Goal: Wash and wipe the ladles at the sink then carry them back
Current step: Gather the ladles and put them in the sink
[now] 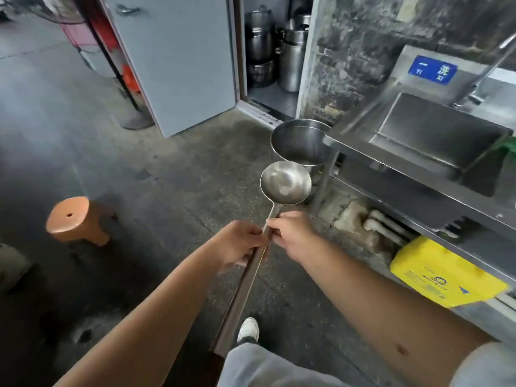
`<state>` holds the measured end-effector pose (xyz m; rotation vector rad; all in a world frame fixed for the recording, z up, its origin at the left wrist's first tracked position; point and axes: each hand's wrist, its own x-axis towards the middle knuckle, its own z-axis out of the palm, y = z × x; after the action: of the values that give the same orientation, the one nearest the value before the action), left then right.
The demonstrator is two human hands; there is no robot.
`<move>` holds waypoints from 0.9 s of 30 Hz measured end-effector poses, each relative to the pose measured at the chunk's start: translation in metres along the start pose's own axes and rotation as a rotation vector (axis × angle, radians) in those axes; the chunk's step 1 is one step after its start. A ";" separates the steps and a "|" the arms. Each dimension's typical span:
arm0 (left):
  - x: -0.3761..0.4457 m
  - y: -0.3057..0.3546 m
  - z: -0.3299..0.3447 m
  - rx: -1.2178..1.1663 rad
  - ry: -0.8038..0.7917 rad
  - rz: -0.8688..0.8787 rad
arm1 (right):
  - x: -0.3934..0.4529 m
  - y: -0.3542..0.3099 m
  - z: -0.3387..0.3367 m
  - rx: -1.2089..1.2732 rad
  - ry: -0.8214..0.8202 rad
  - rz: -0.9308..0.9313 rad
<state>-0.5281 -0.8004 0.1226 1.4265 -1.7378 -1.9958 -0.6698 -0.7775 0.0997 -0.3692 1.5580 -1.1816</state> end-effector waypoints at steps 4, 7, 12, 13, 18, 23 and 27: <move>0.057 0.046 0.001 0.056 -0.133 0.021 | 0.029 -0.036 -0.028 0.059 0.170 -0.037; 0.087 0.073 0.004 0.101 -0.192 0.050 | 0.041 -0.058 -0.042 0.060 0.247 -0.053; 0.141 0.117 0.019 0.207 -0.289 0.084 | 0.073 -0.085 -0.073 0.084 0.419 -0.047; 0.149 0.123 0.023 0.209 -0.300 0.090 | 0.079 -0.088 -0.080 0.086 0.445 -0.037; 0.184 0.153 0.050 0.157 -0.394 0.104 | 0.135 -0.089 -0.131 0.118 0.511 -0.046; 0.237 0.196 0.094 0.168 -0.452 0.111 | 0.144 -0.135 -0.176 0.196 0.551 -0.060; 0.285 0.232 0.137 0.161 -0.464 0.120 | 0.174 -0.161 -0.229 0.352 0.566 -0.077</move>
<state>-0.8849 -0.9610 0.1427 0.9101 -2.1477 -2.2950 -0.9854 -0.8697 0.1149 0.1581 1.7681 -1.6851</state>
